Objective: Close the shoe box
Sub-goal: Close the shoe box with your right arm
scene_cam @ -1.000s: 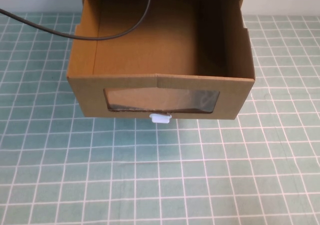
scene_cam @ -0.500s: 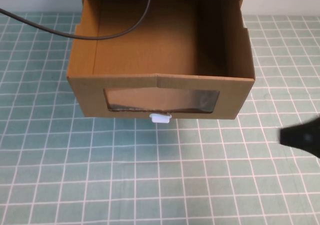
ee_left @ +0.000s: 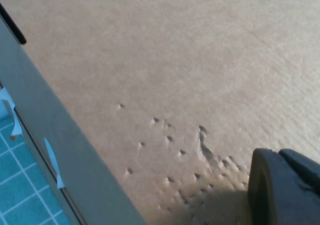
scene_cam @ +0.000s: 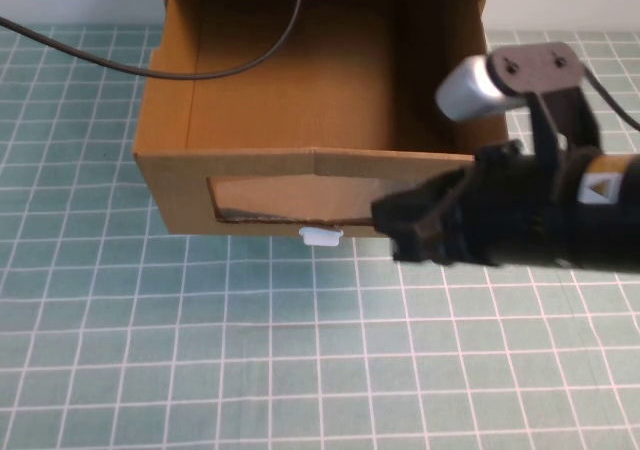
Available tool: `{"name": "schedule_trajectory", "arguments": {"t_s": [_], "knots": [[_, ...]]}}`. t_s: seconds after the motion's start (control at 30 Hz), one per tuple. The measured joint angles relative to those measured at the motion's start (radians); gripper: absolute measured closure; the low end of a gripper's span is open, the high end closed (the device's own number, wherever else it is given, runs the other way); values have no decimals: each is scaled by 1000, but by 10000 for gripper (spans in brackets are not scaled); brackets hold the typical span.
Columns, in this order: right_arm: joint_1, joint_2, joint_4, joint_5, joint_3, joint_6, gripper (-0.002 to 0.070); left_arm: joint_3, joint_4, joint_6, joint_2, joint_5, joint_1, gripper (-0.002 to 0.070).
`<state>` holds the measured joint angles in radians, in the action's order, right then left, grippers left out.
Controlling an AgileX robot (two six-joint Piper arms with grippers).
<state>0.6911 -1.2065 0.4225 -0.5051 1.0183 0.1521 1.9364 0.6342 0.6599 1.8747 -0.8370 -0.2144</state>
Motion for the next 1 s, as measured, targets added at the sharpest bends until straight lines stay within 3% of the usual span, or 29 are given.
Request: {"name": "schedule_trajectory", "arguments": {"t_s": [0.53, 1.0], "knots": [[0, -216, -4, 111, 154, -6, 687, 0, 0, 0, 0, 0, 0, 680], [-85, -331, -4, 122, 303, -6, 687, 0, 0, 0, 0, 0, 0, 680]]}}
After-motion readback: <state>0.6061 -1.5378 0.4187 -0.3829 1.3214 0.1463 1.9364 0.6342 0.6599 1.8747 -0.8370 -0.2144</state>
